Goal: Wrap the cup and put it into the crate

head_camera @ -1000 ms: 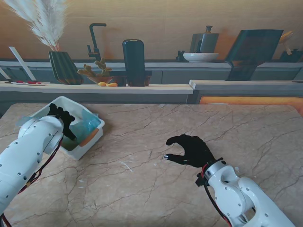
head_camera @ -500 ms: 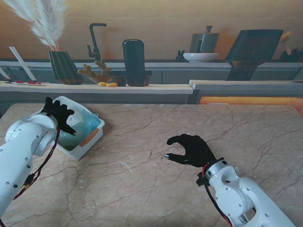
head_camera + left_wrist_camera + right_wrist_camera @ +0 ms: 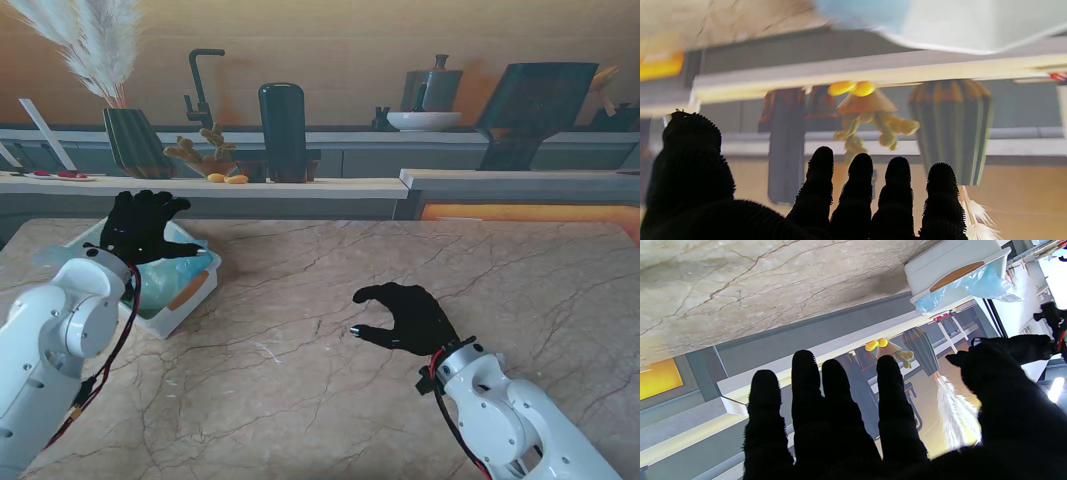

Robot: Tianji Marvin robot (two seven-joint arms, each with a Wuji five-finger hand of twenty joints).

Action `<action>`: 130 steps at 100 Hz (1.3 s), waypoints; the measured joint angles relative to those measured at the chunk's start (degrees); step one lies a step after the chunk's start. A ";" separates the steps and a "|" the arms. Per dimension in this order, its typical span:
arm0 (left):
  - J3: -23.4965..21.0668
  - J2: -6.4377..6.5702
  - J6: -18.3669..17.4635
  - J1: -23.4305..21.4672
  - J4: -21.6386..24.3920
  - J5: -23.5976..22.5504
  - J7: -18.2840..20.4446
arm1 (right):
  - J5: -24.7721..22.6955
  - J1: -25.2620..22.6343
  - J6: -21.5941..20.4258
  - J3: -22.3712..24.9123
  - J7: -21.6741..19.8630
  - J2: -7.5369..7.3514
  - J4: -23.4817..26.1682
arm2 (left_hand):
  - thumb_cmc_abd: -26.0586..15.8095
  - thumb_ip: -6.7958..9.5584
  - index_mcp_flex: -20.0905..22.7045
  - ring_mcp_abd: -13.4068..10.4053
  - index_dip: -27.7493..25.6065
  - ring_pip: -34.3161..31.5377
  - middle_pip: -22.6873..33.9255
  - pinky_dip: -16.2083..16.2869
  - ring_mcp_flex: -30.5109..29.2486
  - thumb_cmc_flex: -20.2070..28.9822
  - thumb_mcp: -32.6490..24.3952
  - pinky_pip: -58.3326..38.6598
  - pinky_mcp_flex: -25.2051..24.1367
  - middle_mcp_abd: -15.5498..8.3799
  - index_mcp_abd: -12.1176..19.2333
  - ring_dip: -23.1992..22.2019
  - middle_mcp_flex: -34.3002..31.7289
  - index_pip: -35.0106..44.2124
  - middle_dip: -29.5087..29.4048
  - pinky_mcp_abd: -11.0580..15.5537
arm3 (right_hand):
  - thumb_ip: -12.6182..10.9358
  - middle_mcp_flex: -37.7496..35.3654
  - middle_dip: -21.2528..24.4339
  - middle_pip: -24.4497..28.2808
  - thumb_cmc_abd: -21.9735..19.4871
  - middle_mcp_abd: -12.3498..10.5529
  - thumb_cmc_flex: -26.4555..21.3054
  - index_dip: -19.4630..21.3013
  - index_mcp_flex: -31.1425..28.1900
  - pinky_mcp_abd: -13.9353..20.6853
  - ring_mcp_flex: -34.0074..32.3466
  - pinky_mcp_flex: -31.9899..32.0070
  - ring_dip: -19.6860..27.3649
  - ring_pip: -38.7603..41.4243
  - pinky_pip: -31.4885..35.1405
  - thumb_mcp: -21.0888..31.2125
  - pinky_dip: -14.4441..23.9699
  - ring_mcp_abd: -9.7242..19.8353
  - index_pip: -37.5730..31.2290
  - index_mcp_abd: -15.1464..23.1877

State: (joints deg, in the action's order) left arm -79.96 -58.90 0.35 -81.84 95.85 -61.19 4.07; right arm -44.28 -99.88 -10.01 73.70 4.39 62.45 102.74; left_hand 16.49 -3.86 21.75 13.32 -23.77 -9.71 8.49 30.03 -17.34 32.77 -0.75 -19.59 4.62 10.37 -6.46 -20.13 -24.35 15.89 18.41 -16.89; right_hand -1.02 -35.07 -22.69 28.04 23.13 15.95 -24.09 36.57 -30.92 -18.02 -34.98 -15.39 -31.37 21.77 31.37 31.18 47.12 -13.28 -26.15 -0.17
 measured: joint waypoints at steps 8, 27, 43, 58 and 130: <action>0.91 -0.73 0.16 -1.27 0.73 6.19 -1.62 | -0.30 -0.09 -1.11 -0.12 1.32 0.01 -0.04 | 0.00 0.00 0.00 0.05 -0.55 -0.05 0.01 0.01 -0.01 0.08 0.00 -1.49 0.00 0.01 -0.07 -0.01 -0.57 0.02 0.00 0.00 | 0.00 0.00 0.00 0.52 0.00 0.00 -0.01 -0.16 1.20 0.00 0.00 -0.44 0.00 0.04 0.39 0.00 0.00 0.16 0.58 0.00; 4.93 -2.12 -0.02 -5.11 2.51 11.59 -11.24 | -1.12 0.10 -9.18 0.18 5.56 0.36 -2.05 | 0.00 0.00 0.00 0.29 -0.46 -0.23 0.00 0.01 -0.96 0.30 0.00 -2.60 -0.34 0.06 -0.09 -0.19 -1.28 0.00 0.00 -0.23 | 0.24 0.00 0.00 1.30 0.02 -0.66 1.95 -0.17 2.84 0.69 -0.04 -1.37 -0.56 1.29 3.88 -0.05 0.05 0.73 0.45 -0.01; 6.51 -4.84 -1.24 -8.70 2.85 22.13 -14.80 | -2.64 0.32 -12.27 0.71 6.97 0.48 -3.08 | 0.04 0.00 0.00 1.24 0.20 -0.23 -0.08 -0.16 -0.96 0.96 0.00 -2.83 -0.68 1.52 -0.11 -0.19 -1.91 -0.67 0.00 -1.02 | 0.38 0.40 0.00 1.31 0.02 -1.44 4.28 -0.39 6.23 1.48 -0.05 -2.19 -0.64 1.38 6.90 1.81 0.78 1.46 0.28 0.04; 7.84 -5.97 -10.74 -11.46 1.24 23.98 -19.95 | -0.97 0.88 -19.49 1.37 7.04 0.58 -4.66 | 0.15 0.00 1.51 1.89 0.96 -0.36 -0.34 -0.17 -2.68 1.66 -0.01 -4.80 0.23 1.59 -0.23 -0.37 -3.56 -0.74 0.00 -2.01 | 0.38 0.75 -0.13 1.32 0.02 -2.83 4.33 -0.40 7.03 2.85 -0.06 -2.84 -0.66 1.38 10.33 2.23 1.72 2.82 -0.15 0.95; -0.56 -5.35 -23.74 -24.66 8.71 23.69 -14.96 | 16.28 0.34 -26.53 2.41 2.14 1.59 -5.68 | 1.44 0.02 3.00 1.96 1.76 0.59 -1.29 -0.18 -3.68 3.14 -0.12 -2.92 1.46 1.84 0.08 -0.71 -4.23 -2.20 0.00 -2.86 | 0.57 2.34 -0.13 -0.54 0.10 -4.24 7.85 -2.30 10.66 2.05 -0.02 -0.73 -0.15 -2.23 5.99 4.14 -0.81 3.83 -0.95 2.26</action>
State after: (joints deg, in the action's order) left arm -80.52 -64.25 -23.39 -106.50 104.55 -37.50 -10.89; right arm -28.00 -99.54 -36.54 76.11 6.54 64.04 97.06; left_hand 17.93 -3.85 24.75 15.28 -22.00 -9.12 7.20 29.85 -21.02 35.91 -0.88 -22.51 6.08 12.21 -6.39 -20.84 -28.58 13.69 18.41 -19.75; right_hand -0.45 -32.73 -22.83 27.50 23.22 11.71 -16.24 34.27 -20.26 -15.96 -35.00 -16.12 -31.52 19.54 37.37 35.32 46.31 -9.45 -27.10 2.10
